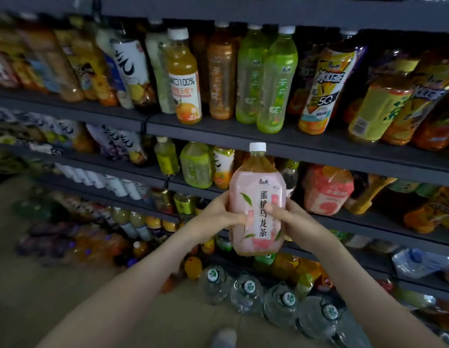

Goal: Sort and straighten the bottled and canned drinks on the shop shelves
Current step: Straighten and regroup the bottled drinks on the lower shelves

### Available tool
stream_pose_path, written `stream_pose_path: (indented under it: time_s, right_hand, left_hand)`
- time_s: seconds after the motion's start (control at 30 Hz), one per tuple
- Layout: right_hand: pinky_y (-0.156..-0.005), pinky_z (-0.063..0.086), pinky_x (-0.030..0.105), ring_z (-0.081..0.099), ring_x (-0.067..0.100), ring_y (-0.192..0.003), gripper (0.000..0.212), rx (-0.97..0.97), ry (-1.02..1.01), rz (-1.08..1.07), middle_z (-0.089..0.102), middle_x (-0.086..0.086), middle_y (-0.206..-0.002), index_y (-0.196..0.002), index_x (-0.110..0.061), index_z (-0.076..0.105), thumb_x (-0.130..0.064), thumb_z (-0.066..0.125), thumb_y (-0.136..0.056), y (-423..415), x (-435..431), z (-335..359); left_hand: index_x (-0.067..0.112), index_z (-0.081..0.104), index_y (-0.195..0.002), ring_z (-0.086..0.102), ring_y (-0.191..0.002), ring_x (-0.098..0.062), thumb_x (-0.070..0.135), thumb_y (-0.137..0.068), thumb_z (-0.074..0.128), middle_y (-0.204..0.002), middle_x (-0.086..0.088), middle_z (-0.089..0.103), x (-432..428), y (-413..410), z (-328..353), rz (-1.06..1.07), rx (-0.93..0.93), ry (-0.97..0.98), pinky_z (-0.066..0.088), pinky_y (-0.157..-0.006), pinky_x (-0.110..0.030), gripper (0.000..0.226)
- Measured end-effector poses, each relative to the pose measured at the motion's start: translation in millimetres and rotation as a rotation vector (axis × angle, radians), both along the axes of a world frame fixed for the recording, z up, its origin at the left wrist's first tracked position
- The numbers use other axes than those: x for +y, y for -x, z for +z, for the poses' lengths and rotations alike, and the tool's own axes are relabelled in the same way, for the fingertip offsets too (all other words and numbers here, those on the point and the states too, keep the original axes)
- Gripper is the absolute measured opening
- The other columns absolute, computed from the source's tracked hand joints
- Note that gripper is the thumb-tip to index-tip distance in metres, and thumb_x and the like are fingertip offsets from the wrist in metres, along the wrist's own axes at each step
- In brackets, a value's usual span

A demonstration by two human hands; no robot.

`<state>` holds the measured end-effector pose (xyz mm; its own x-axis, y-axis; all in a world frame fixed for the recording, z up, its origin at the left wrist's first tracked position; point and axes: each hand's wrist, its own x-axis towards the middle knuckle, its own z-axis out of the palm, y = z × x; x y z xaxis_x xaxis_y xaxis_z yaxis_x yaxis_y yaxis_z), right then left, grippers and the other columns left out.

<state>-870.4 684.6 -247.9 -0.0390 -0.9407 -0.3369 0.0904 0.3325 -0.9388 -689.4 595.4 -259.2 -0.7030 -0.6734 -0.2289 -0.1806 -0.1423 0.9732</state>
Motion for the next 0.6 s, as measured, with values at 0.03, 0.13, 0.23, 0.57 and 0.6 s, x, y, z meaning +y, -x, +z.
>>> stream_pose_path:
  time_s: [0.03, 0.13, 0.23, 0.57, 0.6]
  right_hand:
    - [-0.089, 0.053, 0.039, 0.066, 0.024, -0.107, 0.07, -0.017, 0.012, -0.007, 0.069, 0.005, -0.116, -0.128, -0.014, 0.052, -0.043, 0.079, -0.07, -8.7, -3.2, -4.7]
    - [-0.078, 0.057, 0.038, 0.069, 0.027, -0.098, 0.056, -0.112, 0.034, -0.132, 0.072, 0.01, -0.108, -0.123, -0.007, 0.055, -0.028, 0.075, -0.075, -37.3, -13.0, -19.6]
    - [-0.075, 0.058, 0.04, 0.07, 0.03, -0.094, 0.056, -0.194, 0.026, -0.256, 0.072, 0.015, -0.105, -0.12, -0.003, 0.056, -0.028, 0.069, -0.071, -66.7, -23.9, -39.1]
    - [-0.081, 0.056, 0.044, 0.07, 0.026, -0.092, 0.048, -0.369, 0.169, -0.728, 0.073, 0.01, -0.1, -0.114, -0.009, 0.06, -0.028, 0.069, -0.071, -160.6, -81.5, -82.9]
    - [-0.08, 0.056, 0.044, 0.07, 0.027, -0.092, 0.047, -0.368, 0.185, -0.747, 0.073, 0.01, -0.1, -0.113, -0.01, 0.06, -0.028, 0.069, -0.071, -165.5, -84.6, -84.4]
  left_hand:
    - [0.023, 0.054, -0.118, 0.065, -0.103, -0.012, 0.017, -0.061, 0.08, -0.111, 0.002, 0.068, -2.5, -8.2, -0.7, -0.021, -0.001, -0.011, 0.055, -0.082, -0.029, 0.062]
    - [0.028, 0.055, -0.115, 0.065, -0.103, -0.008, 0.011, -0.075, 0.077, -0.112, 0.006, 0.067, -19.0, -30.7, -4.9, -0.104, -0.059, -0.032, 0.053, -0.081, -0.024, 0.049]
    - [0.02, 0.053, -0.126, 0.061, -0.111, -0.012, 0.031, -0.074, 0.076, -0.122, 0.003, 0.064, -42.7, -54.7, -9.4, -0.164, -0.126, 0.018, 0.051, -0.09, -0.028, 0.058]
    - [0.02, 0.044, -0.135, 0.055, -0.099, -0.01, 0.028, -0.092, 0.059, -0.115, 0.006, 0.053, -161.0, -128.6, -51.6, 0.1, -0.397, 0.711, 0.042, -0.075, -0.018, 0.046]
    - [0.021, 0.039, -0.138, 0.055, -0.105, -0.015, 0.027, -0.092, 0.059, -0.124, 0.0, 0.052, -167.6, -127.3, -53.5, 0.079, -0.411, 0.779, 0.044, -0.08, -0.022, 0.05]
